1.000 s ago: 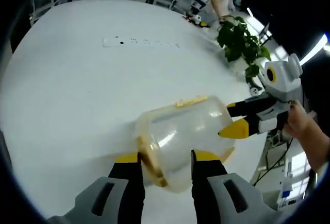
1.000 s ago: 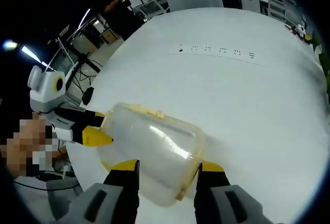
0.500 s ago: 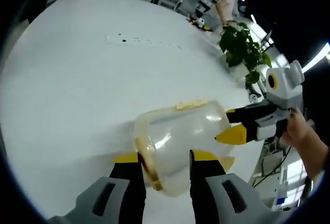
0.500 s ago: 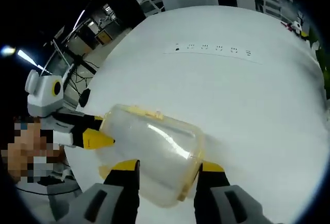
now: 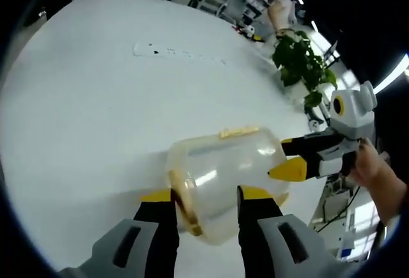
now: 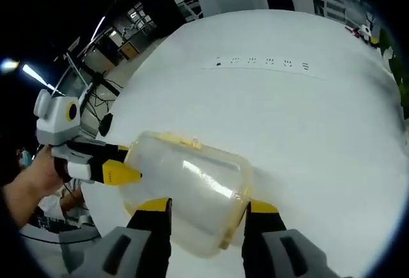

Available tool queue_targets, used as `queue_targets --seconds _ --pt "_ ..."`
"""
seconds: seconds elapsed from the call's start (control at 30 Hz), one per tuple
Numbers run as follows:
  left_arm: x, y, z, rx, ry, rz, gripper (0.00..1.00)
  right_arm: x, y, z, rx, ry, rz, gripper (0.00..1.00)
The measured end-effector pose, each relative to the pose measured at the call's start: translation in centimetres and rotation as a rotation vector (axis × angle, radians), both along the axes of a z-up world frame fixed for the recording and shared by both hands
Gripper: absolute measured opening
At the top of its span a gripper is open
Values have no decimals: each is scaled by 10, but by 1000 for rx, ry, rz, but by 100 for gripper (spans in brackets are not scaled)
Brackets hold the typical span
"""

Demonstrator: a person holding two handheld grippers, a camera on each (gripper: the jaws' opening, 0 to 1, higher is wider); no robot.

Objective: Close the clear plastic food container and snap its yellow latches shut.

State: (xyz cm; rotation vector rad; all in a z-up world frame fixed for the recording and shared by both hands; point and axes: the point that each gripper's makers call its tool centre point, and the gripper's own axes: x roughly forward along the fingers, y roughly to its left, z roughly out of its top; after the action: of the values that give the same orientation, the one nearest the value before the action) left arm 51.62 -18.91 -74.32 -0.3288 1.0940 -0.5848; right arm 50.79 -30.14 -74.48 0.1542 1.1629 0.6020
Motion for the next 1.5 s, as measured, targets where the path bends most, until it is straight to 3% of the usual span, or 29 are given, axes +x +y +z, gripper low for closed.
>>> queue_targets --seconds 0.1,0.37,0.5,0.6,0.73,1.07,1.13,1.5 --pt "-1 1 -1 -13 -23 3 35 -1 0 0 7 -4 -4 44" --pt "-1 0 0 3 -16 -18 37 -2 2 2 -20 -39 59 49" --pt "-2 3 0 33 -39 -74 40 -8 1 1 -50 -61 146 54" --pt "5 10 7 96 -141 -147 38 -8 -3 3 -92 -109 248 56" --pt "8 10 15 97 -152 -176 37 -10 -4 4 -115 -113 283 55" --pt "10 14 26 172 -232 -315 38 -12 -2 9 -173 -148 415 54" --pt "9 11 27 160 -210 -316 37 -12 -2 10 -186 -156 441 53" --pt "2 -1 38 201 -295 -513 30 -11 -5 16 -291 -206 610 47"
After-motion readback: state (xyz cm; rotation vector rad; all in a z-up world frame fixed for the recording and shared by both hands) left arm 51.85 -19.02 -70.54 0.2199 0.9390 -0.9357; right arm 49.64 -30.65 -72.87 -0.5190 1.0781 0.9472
